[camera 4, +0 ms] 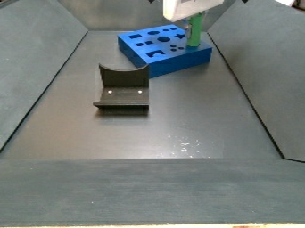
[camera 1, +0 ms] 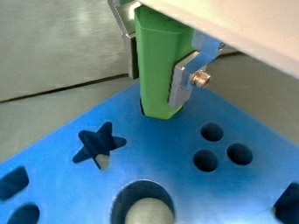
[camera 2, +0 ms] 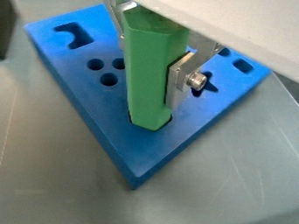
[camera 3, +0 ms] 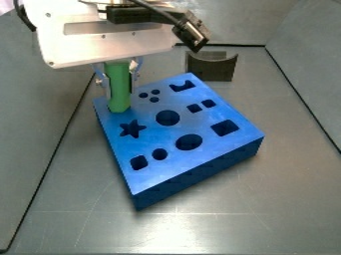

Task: Pick up the hexagon object. Move up. Move to above the board. Insert the hexagon object.
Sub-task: Insert the hexagon object.

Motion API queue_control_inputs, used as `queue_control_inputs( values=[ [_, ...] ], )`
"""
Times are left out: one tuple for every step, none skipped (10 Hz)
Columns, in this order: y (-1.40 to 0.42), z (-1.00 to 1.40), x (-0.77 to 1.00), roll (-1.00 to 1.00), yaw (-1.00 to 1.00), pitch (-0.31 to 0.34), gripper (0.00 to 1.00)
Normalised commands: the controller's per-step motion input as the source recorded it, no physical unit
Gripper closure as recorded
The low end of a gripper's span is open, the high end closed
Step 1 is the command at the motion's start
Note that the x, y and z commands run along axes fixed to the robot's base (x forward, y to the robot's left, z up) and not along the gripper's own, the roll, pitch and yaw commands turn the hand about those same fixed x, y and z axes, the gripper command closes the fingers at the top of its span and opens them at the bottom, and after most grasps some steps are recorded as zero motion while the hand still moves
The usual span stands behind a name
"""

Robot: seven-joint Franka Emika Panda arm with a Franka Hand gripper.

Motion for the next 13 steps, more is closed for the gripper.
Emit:
queue_control_inputs(
  values=[
    [0.0, -0.37, 0.0, 0.0, -1.0, -0.226, 1.0],
    [0.0, 0.0, 0.0, -0.01, 0.0, 0.0, 1.0],
    [-0.1, -1.0, 0.09, 0.15, 0.35, -0.166, 1.0],
    [-0.07, -1.0, 0.21, 0.01, 0.51, 0.0, 1.0],
    [-0.05, -1.0, 0.29, 0.0, 0.51, 0.0, 1.0],
    [-0.05, -1.0, 0.29, 0.0, 0.5, 0.0, 1.0],
    [-0.05, -1.0, 0.3, 0.0, 0.5, 0.0, 1.0],
    [-0.39, -0.9, 0.46, -0.05, 0.29, -0.32, 1.0],
    [0.0, -0.13, 0.0, 0.0, 0.0, 0.0, 1.0],
    [-0.11, -0.81, 0.0, 0.25, -0.61, -0.251, 1.0],
    [0.0, -0.88, 0.0, 0.23, -0.6, -0.14, 1.0],
    [0.0, -0.84, 0.07, 0.0, 0.69, -0.2, 1.0],
    [0.0, -0.5, 0.0, -0.14, 1.0, -0.243, 1.0]
  ],
)
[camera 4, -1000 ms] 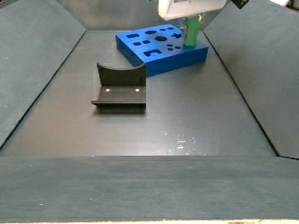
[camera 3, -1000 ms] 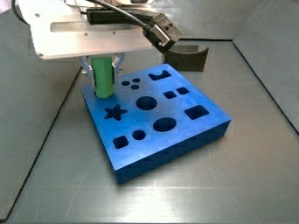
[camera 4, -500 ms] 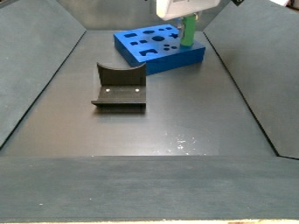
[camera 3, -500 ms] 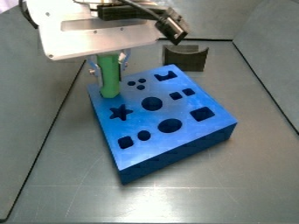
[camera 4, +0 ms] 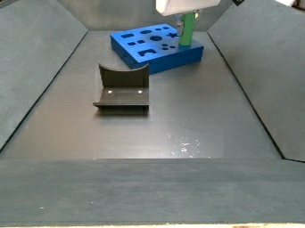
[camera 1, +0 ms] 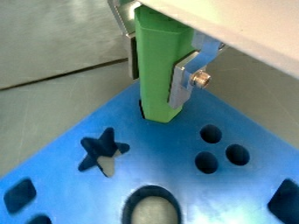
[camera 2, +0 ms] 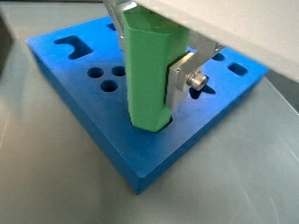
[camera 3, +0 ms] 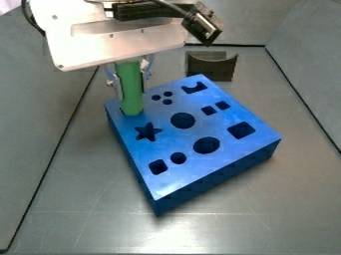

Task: Pick up the hexagon object. Move up. Move to above the board. Insert the hexagon object.
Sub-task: Insert the hexagon object.

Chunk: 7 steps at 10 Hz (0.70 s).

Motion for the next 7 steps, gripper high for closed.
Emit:
queue_control_inputs(
  values=[
    [0.0, -0.04, 0.0, 0.0, 0.0, 0.0, 1.0],
    [-0.07, -0.3, 0.0, 0.15, -0.17, -0.006, 1.0],
    [-0.09, -0.55, 0.0, 0.34, -0.81, 0.0, 1.0],
    [0.0, -0.6, 0.0, 0.28, -0.96, 0.0, 1.0],
    [0.0, -0.64, 0.0, 0.23, -0.99, 0.0, 1.0],
    [0.0, -0.61, -0.03, 0.19, -0.92, -0.069, 1.0],
    [0.0, -0.61, 0.0, 0.14, -0.97, 0.0, 1.0]
  ],
)
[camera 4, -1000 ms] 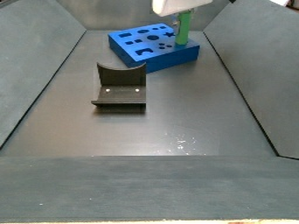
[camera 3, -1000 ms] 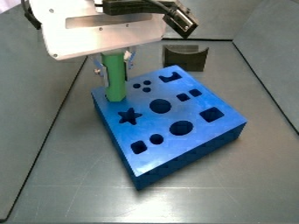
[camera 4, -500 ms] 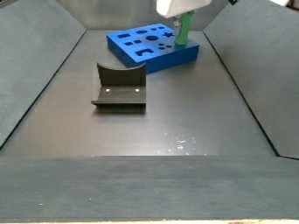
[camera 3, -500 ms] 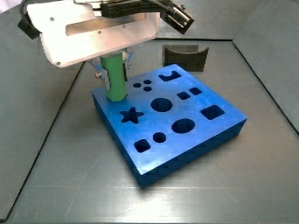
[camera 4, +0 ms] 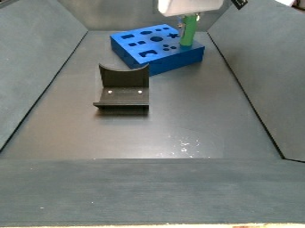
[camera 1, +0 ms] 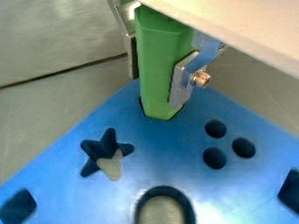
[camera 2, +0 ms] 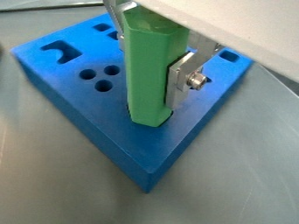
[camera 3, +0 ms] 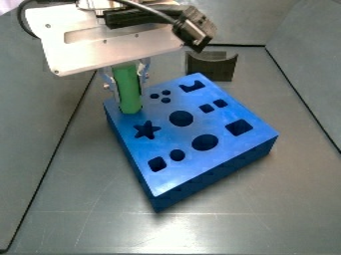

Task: Pick up the hexagon object. Move up. Move to above the board. Insert the hexagon object.
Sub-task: Insert the hexagon object.

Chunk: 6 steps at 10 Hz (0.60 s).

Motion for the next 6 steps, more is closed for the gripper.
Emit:
queue_control_inputs(
  values=[
    [0.0, -0.59, 0.0, 0.13, -0.98, 0.0, 1.0],
    [0.0, -0.51, 0.0, 0.18, -0.91, 0.0, 1.0],
    [0.0, -0.48, 0.0, 0.11, -0.85, 0.0, 1.0],
    [0.0, -0.44, 0.0, 0.12, -0.76, 0.0, 1.0],
    [0.0, -0.4, 0.0, 0.12, -0.65, 0.0, 1.0],
    [0.0, 0.0, 0.02, 0.0, -0.01, 0.0, 1.0]
  ],
)
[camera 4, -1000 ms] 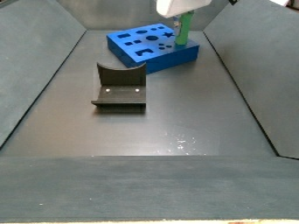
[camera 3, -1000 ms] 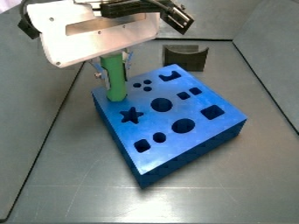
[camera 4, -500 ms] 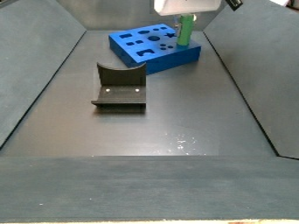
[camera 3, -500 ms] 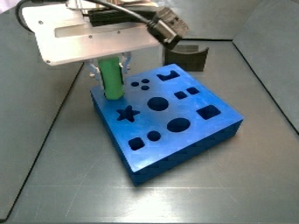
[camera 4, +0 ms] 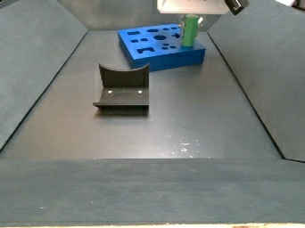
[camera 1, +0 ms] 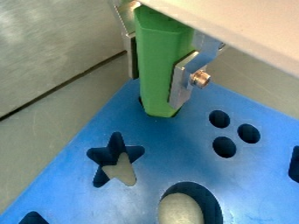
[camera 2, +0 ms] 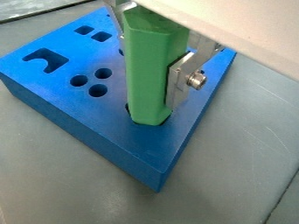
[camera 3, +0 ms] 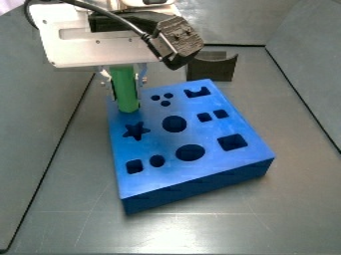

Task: Pick up the hexagon object. Move up. Move to above the board. Insert the hexagon object.
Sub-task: Insert the hexagon object.

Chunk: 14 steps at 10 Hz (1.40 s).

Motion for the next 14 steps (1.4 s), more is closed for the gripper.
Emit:
queue_control_inputs(
  values=[
    [0.0, -0.02, 0.03, 0.0, 0.0, 0.0, 1.0],
    [0.0, -0.62, 0.32, 0.02, 0.11, 0.06, 1.0],
    [0.0, -1.0, 0.27, 0.06, 0.18, -0.017, 1.0],
    [0.0, -0.75, 0.15, 0.04, 0.13, -0.046, 1.0],
    [0.0, -0.25, 0.0, 0.0, 0.0, -0.1, 1.0],
    [-0.04, -1.0, 0.1, 0.05, 0.06, -0.137, 1.0],
    [0.0, -1.0, 0.11, 0.0, 0.27, -0.049, 1.0],
    [0.0, -0.17, 0.0, 0.0, 0.15, 0.0, 1.0],
    [0.0, 0.0, 0.0, 0.0, 0.0, -0.006, 1.0],
    [0.0, -0.01, 0.0, 0.0, 0.0, -0.014, 1.0],
    [-0.1, -0.61, 0.0, 0.15, 0.04, -0.274, 1.0],
    [-0.09, -0.86, 0.07, 0.18, 0.34, -0.257, 1.0],
    [0.0, -0.67, 0.06, 0.0, 0.33, -0.266, 1.0],
    [0.0, -0.34, 0.01, 0.0, 0.27, -0.151, 1.0]
  ],
)
